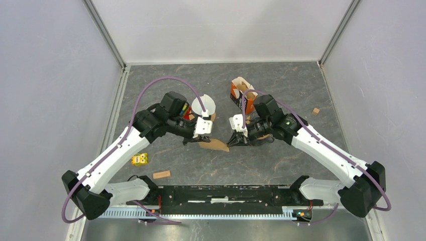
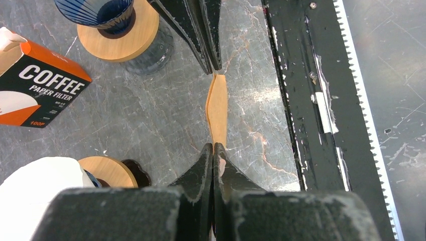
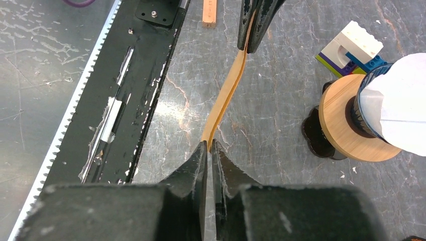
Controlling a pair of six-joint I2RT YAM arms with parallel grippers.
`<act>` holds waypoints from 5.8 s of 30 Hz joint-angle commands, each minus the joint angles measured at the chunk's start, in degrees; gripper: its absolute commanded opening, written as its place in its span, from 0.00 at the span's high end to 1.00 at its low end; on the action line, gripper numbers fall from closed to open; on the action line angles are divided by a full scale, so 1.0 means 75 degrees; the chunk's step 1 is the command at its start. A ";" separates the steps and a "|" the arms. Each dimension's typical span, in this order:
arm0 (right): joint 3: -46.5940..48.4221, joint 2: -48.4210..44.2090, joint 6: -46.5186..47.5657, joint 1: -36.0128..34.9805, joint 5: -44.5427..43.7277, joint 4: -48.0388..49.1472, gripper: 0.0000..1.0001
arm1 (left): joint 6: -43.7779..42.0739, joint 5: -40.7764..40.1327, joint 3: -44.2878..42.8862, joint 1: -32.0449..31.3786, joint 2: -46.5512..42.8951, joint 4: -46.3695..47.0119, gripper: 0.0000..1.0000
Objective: Place the coffee filter in the dripper
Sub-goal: Place the coffee filter in the coffee dripper.
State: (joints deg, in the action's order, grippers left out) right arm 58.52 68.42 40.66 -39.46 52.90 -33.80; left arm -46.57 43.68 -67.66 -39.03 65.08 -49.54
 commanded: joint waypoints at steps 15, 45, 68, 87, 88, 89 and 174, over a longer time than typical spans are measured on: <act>-0.0056 -0.0006 -0.0124 0.0024 0.0112 0.0203 0.89 | -0.0527 0.0397 -0.0046 -0.0036 -0.0005 -0.0122 0.98; -0.0139 0.0010 -0.0069 0.0023 0.0341 0.0151 0.89 | -0.0515 0.0209 0.0078 -0.0035 0.0020 0.0060 0.98; -0.0092 0.0234 -0.0336 0.0025 0.0338 0.0408 0.91 | -0.0436 0.0322 0.0115 -0.0035 0.0042 0.0160 0.98; -0.0164 0.0363 -0.0472 0.0023 0.0475 0.0592 0.89 | -0.0371 0.0328 0.0182 -0.0035 0.0043 0.0279 0.98; -0.0165 0.0358 -0.0498 0.0026 0.0480 0.0613 0.89 | -0.0374 0.0328 0.0175 -0.0035 0.0043 0.0277 0.98; -0.0151 0.0364 -0.0522 0.0024 0.0481 0.0639 0.89 | -0.0368 0.0338 0.0176 -0.0035 0.0046 0.0277 0.98; 0.1757 0.1012 -0.5302 -0.0058 -0.7582 0.3110 1.00 | 1.0528 -0.3492 -0.2147 0.0667 0.2578 0.4813 0.32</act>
State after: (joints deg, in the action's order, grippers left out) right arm 72.01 76.62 1.72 -39.62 -4.36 -13.58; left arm 30.13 17.45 -82.67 -34.35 83.85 -17.08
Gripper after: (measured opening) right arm 0.007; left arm 0.696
